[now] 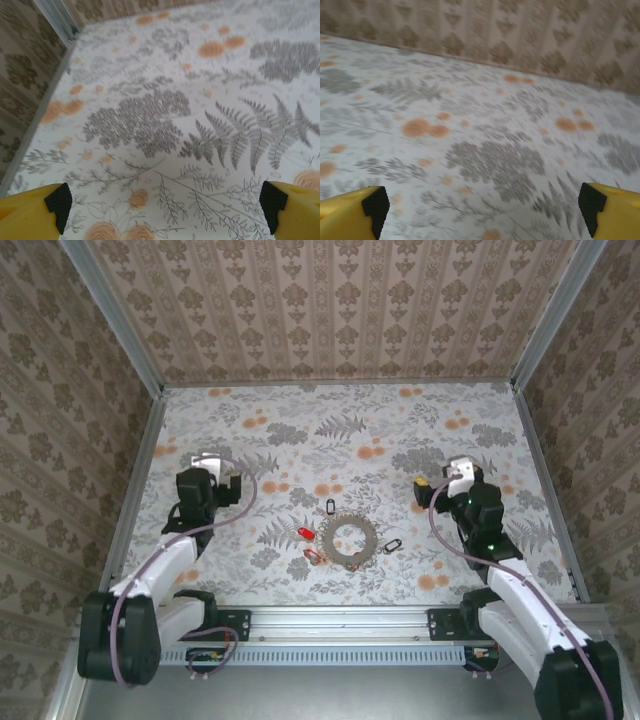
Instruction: Put the keys on the keyring
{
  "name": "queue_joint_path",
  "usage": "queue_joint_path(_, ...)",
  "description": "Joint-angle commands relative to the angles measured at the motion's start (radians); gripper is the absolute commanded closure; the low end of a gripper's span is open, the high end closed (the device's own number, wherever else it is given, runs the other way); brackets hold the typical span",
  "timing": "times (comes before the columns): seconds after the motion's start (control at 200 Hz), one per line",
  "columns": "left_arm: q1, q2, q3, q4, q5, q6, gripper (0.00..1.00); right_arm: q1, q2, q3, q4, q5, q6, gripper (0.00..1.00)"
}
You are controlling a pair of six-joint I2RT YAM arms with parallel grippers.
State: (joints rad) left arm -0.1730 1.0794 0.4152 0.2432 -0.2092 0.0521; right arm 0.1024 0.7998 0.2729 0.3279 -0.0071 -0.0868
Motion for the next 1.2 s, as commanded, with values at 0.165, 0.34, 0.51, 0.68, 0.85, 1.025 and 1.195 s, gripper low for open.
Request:
queue_joint_path(0.165, -0.002, 0.207, -0.016, 0.303, 0.014, 0.049, 0.00, -0.105, 0.419, -0.067, 0.593, -0.061, 0.104, 0.00)
queue_joint_path(0.34, 0.061, 0.351, -0.015, 0.539, 0.103, 0.083, 0.00, -0.114, 0.686, 0.000, 0.738, -0.046, 0.111, 0.01)
queue_joint_path(0.51, 0.140, 0.452, -0.017, 0.608, 0.244, 0.043, 0.00, -0.110, 0.759, 0.058, 0.722, -0.044, 0.107, 0.00)
queue_joint_path(0.68, 0.159, 0.460, 0.005, 0.583, 0.200, -0.003, 0.00, -0.112, 0.725, 0.089, 0.604, -0.029, 0.111, 0.00)
queue_joint_path(0.85, 0.154, 0.456, -0.003, 0.594, 0.195, 0.000, 0.00, -0.104, 0.730, 0.135, 0.523, 0.022, 0.124, 0.00)
queue_joint_path(1.025, 0.153, 0.455, -0.006, 0.598, 0.192, 0.003, 0.00, -0.104, 0.729, 0.134, 0.529, 0.022, 0.124, 0.00)
queue_joint_path(1.195, 0.152, 0.454, -0.006, 0.599, 0.193, 0.003, 0.00, -0.102, 0.729, 0.133, 0.528, 0.027, 0.122, 0.01)
